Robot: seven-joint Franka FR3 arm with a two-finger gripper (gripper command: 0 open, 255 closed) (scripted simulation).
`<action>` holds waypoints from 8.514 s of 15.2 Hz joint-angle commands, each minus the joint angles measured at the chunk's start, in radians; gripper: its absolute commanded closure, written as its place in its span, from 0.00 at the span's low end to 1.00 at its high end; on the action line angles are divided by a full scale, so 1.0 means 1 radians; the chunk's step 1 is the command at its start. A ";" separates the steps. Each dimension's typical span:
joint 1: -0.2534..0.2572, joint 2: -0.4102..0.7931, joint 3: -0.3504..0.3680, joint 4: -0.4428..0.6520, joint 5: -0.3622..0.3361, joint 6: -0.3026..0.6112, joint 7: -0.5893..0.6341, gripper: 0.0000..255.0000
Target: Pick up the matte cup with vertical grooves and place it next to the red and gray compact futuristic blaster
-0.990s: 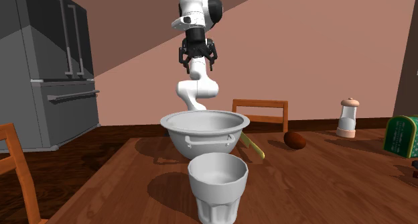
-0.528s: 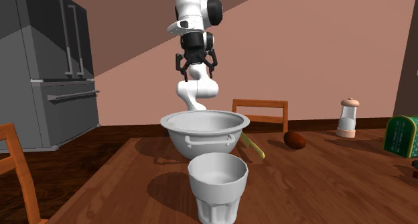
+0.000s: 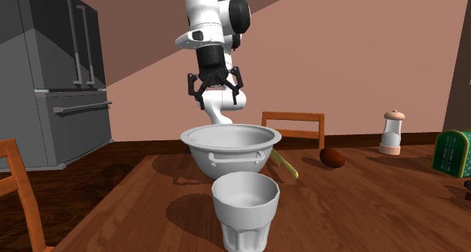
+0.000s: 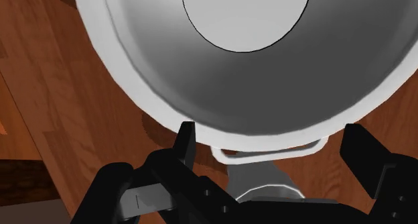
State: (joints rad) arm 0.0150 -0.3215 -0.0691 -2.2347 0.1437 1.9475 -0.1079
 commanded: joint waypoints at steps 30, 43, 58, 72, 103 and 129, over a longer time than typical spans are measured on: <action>-0.006 0.795 0.003 0.612 0.127 0.150 -0.155 0.00; -0.006 0.795 0.003 0.612 0.127 0.150 -0.155 1.00; -0.007 0.733 -0.005 0.721 0.105 -0.017 -0.115 1.00; -0.013 0.718 -0.008 0.885 0.093 -0.193 -0.079 1.00; 0.342 0.560 0.173 0.642 0.010 -0.007 0.441 1.00; 0.804 1.139 0.266 1.468 -0.192 -0.193 0.978 1.00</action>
State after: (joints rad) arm 0.7927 0.7564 0.1991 -0.8773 -0.0385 1.8026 0.8532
